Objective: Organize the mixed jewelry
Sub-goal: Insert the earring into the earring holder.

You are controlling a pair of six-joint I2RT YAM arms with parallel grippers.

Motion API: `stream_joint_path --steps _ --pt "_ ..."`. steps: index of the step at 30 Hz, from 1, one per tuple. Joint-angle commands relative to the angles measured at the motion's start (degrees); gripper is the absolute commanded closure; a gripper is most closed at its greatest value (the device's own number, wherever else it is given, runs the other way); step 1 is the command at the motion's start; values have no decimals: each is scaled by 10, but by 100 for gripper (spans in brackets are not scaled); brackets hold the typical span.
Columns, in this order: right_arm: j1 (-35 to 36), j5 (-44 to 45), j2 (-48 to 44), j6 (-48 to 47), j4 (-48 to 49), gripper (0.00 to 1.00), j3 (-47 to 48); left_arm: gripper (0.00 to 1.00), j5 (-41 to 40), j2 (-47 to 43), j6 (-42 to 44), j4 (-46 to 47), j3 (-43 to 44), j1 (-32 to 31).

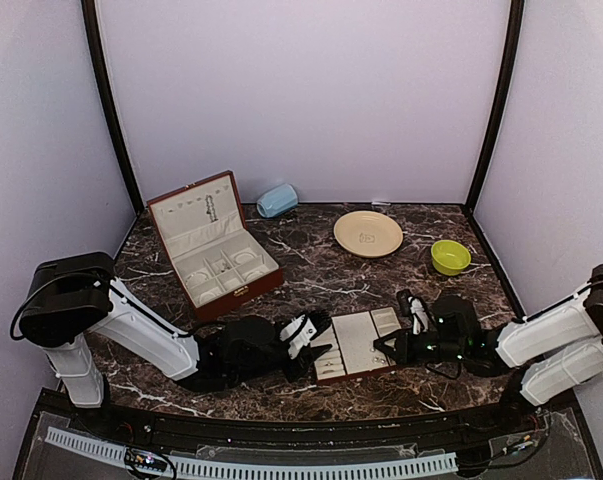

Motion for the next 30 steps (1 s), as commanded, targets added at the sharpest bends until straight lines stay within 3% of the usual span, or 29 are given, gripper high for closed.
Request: stream_joint_path --steps 1,16,30 --pt "13 19 -8 -10 -26 91 -11 64 0 -15 4 3 -1 3" --pt "21 35 -51 -29 -96 85 -5 64 -3 -16 5 8 -3 3" --pt "21 34 -77 -25 -115 72 3 64 -4 -18 5 15 -9 3"
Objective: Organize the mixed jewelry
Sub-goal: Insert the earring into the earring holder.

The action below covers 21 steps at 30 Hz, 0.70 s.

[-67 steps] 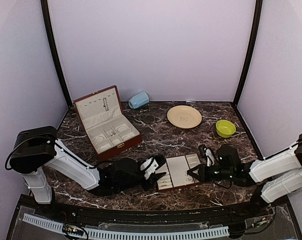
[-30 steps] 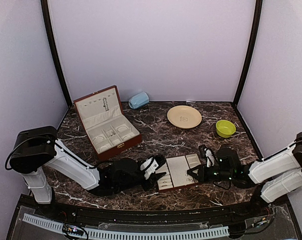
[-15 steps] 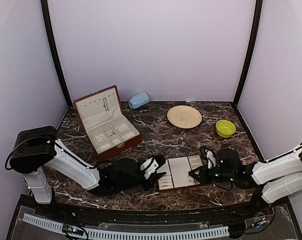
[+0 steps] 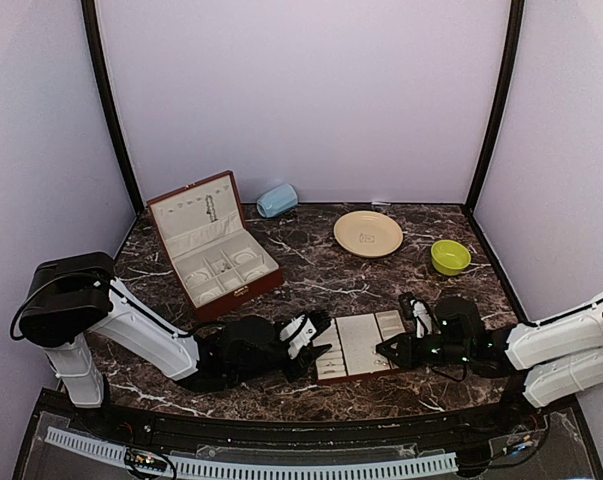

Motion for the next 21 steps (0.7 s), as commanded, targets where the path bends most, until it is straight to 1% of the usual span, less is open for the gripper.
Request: stream_joint_path --steps 1,3,5,7,10,14,21 --pt "6 12 -13 3 -29 70 6 64 -3 -18 5 15 -9 3" --pt "5 16 -23 7 -40 66 14 64 -3 -19 4 16 -10 3" --pt "5 23 -31 11 -55 59 25 64 -4 -20 4 18 -12 4" --pt "5 28 -36 16 -65 56 33 64 -4 -21 4 20 -13 3" --pt "5 42 -38 21 -87 56 47 64 -4 -21 4 21 -13 3" --pt "5 39 -31 15 -96 63 65 64 -4 -21 4 21 -14 3" --pt "5 27 -14 5 -104 85 78 64 -5 -20 2 23 -16 3"
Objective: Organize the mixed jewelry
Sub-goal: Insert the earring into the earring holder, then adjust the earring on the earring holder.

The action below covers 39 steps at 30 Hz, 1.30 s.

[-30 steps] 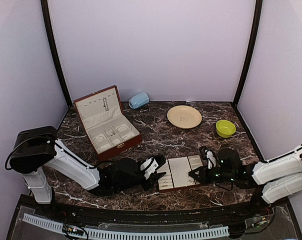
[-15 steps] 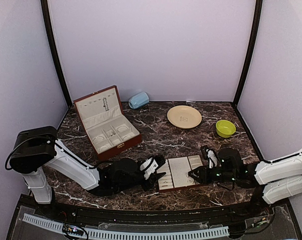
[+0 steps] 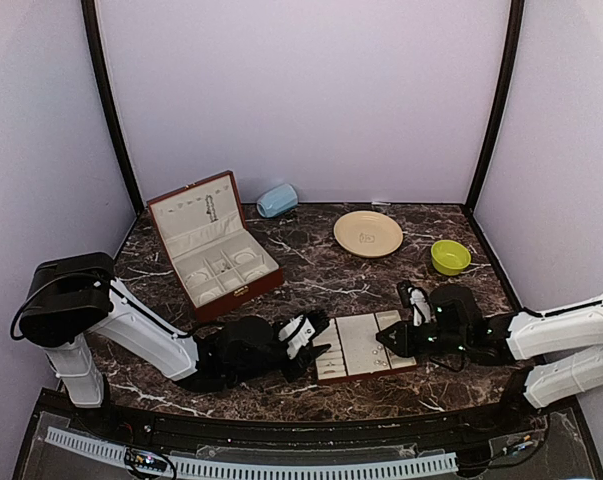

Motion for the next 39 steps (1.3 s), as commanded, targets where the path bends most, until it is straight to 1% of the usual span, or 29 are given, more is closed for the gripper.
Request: stream_joint_path --steps 1,7,12,39 --pt "3 -4 7 -6 -5 86 11 64 -5 -20 2 15 -10 2" --pt "3 -13 11 -7 -2 91 10 64 -4 -18 1 16 -10 2" --pt "3 -19 28 -9 5 93 13 64 -3 -18 1 16 -10 2" --pt "7 -18 33 2 9 94 -16 64 -5 -19 2 17 -13 2"
